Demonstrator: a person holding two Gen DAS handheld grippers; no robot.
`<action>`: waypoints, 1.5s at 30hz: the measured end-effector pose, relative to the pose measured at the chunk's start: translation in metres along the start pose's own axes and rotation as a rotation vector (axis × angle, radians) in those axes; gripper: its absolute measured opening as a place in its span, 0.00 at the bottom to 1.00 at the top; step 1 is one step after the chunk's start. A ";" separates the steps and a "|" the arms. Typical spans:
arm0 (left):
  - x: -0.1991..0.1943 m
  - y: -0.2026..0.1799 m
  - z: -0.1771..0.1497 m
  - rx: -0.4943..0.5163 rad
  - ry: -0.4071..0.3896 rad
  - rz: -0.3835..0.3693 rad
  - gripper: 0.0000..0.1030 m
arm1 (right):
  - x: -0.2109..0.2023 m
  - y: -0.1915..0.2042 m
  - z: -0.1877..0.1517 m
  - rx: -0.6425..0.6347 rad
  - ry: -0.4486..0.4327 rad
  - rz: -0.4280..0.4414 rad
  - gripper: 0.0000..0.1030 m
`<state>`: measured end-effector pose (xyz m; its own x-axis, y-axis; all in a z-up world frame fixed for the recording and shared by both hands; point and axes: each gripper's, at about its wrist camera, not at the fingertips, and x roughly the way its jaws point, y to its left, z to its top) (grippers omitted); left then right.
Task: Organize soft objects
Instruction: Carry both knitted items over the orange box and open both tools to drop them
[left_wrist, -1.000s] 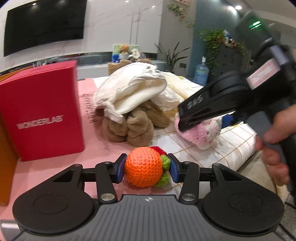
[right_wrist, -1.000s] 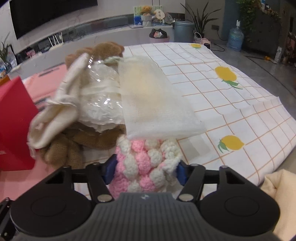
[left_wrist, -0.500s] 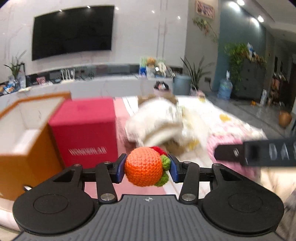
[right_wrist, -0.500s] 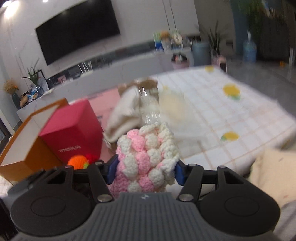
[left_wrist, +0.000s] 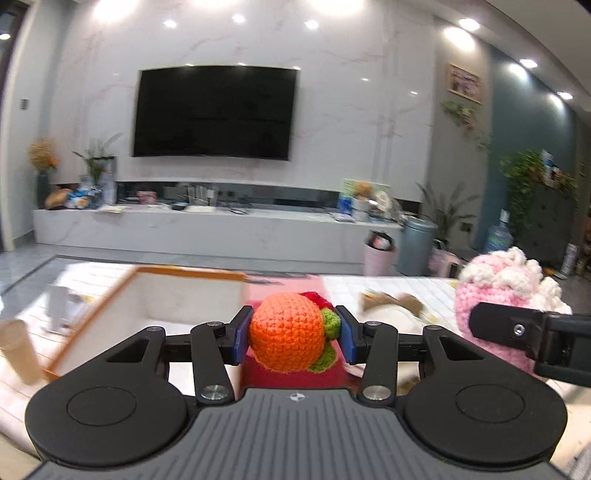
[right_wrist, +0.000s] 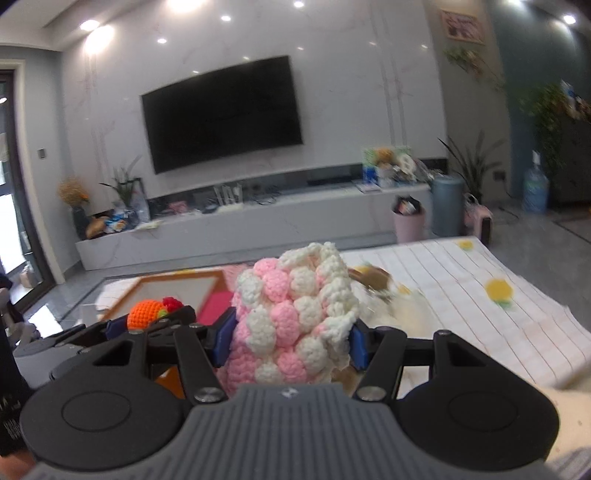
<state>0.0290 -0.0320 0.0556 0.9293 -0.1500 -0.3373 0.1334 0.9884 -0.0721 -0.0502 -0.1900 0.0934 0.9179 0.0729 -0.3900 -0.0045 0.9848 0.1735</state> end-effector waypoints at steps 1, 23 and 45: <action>-0.002 0.007 0.004 0.009 -0.004 0.023 0.51 | 0.003 0.008 0.004 -0.010 -0.006 0.012 0.57; 0.099 0.114 -0.025 0.324 0.293 0.275 0.51 | 0.171 0.140 -0.013 -0.112 0.088 0.316 0.58; 0.076 0.184 0.011 0.151 0.293 0.423 0.84 | 0.220 0.148 -0.035 -0.063 0.195 0.378 0.58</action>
<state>0.1283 0.1385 0.0270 0.7804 0.2838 -0.5572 -0.1642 0.9528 0.2553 0.1374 -0.0229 0.0011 0.7546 0.4530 -0.4747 -0.3561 0.8904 0.2836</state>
